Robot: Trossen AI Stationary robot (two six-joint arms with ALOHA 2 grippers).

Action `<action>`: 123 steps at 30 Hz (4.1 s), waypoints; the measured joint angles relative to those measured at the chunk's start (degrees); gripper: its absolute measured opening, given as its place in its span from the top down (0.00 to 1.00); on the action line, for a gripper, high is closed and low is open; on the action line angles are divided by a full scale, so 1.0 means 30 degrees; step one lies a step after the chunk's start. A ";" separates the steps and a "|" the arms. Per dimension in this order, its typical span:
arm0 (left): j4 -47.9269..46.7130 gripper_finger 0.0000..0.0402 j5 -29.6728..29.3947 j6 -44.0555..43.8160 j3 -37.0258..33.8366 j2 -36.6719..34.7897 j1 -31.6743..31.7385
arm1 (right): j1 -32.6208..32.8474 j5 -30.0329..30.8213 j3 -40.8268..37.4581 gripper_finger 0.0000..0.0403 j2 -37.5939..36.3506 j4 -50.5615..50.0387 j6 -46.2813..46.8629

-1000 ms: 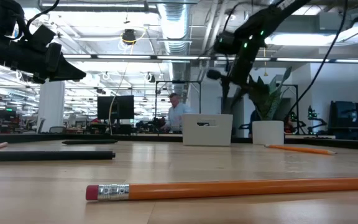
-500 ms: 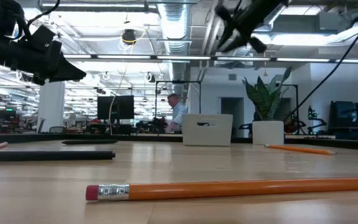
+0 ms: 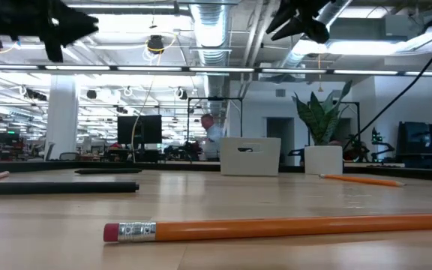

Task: Sort pens & pencils
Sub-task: Move the bottom gray bin to the top center of the table

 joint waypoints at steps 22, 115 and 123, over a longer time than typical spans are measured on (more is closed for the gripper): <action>-0.1324 0.43 -0.0309 0.0353 0.1228 0.0007 0.0007 | -0.0338 0.0087 -0.0007 0.70 0.0080 -0.4392 -0.3439; -2.7908 0.39 0.4836 -0.8041 1.3835 2.1077 -1.2530 | 0.0201 0.1239 -0.4022 0.69 -0.2679 -0.4239 -0.5996; -2.7824 0.39 0.5464 -1.3062 1.2197 2.1077 -1.4416 | 0.0201 0.1239 -0.4014 0.69 -0.2679 -0.3559 -0.5843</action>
